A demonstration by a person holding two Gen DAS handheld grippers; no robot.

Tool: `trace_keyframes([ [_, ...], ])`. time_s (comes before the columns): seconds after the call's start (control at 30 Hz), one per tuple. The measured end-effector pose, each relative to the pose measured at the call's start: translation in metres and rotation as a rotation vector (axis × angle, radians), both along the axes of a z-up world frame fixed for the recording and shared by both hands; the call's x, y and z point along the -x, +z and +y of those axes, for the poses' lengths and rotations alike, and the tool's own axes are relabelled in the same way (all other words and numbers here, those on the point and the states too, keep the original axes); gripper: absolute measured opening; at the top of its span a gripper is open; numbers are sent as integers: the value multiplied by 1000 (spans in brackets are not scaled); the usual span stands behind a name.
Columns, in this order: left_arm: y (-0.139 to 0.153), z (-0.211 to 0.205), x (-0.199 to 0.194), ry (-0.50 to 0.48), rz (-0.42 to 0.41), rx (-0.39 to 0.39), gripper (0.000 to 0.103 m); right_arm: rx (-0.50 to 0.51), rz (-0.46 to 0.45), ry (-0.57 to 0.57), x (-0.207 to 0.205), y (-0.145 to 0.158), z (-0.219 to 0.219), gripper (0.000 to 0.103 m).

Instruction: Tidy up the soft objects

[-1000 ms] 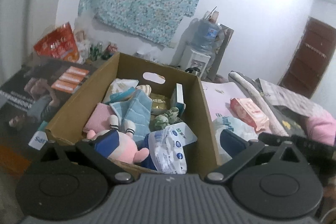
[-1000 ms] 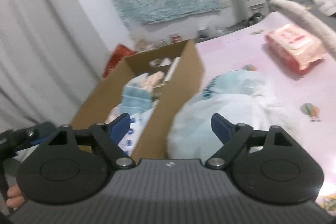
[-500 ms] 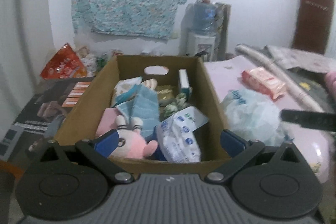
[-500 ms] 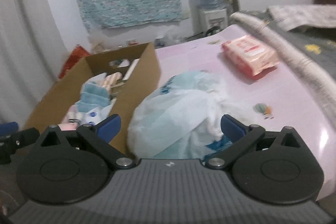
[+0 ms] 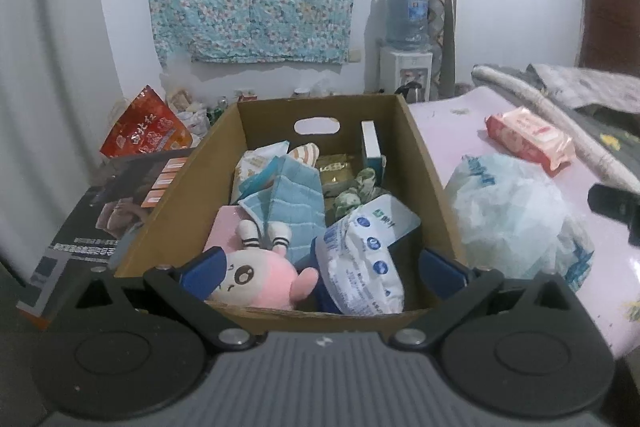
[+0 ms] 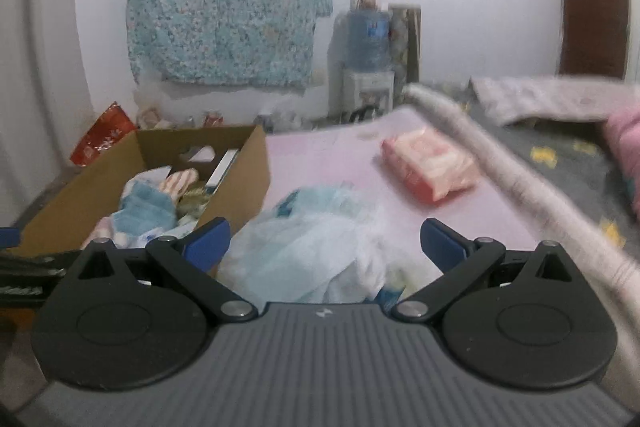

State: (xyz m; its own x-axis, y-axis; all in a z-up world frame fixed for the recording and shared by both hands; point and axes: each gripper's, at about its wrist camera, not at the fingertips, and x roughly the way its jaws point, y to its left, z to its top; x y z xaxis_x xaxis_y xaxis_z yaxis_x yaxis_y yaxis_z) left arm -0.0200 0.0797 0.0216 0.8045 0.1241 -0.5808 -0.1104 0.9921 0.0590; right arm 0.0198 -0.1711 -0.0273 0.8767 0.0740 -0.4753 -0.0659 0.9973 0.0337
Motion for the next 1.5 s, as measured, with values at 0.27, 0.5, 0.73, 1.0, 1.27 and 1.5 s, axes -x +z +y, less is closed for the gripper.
trace_keyframes([
  [0.27,4,5,4,-5,31,46,103,-30,51,-11,6,-10,-1,102],
  [0.5,9,11,6,15,85,57,103,-107,149,47,0,-17,5,102],
  [0.73,6,6,6,34,136,13,103,-74,190,80,1,-18,19,102],
  [1.0,6,4,7,32,145,8,103,-58,232,94,-4,-22,25,102],
  [1.27,6,3,8,40,164,23,103,-42,254,91,-6,-27,27,102],
  [1.5,4,3,5,48,178,41,103,-25,257,94,-7,-28,30,102],
])
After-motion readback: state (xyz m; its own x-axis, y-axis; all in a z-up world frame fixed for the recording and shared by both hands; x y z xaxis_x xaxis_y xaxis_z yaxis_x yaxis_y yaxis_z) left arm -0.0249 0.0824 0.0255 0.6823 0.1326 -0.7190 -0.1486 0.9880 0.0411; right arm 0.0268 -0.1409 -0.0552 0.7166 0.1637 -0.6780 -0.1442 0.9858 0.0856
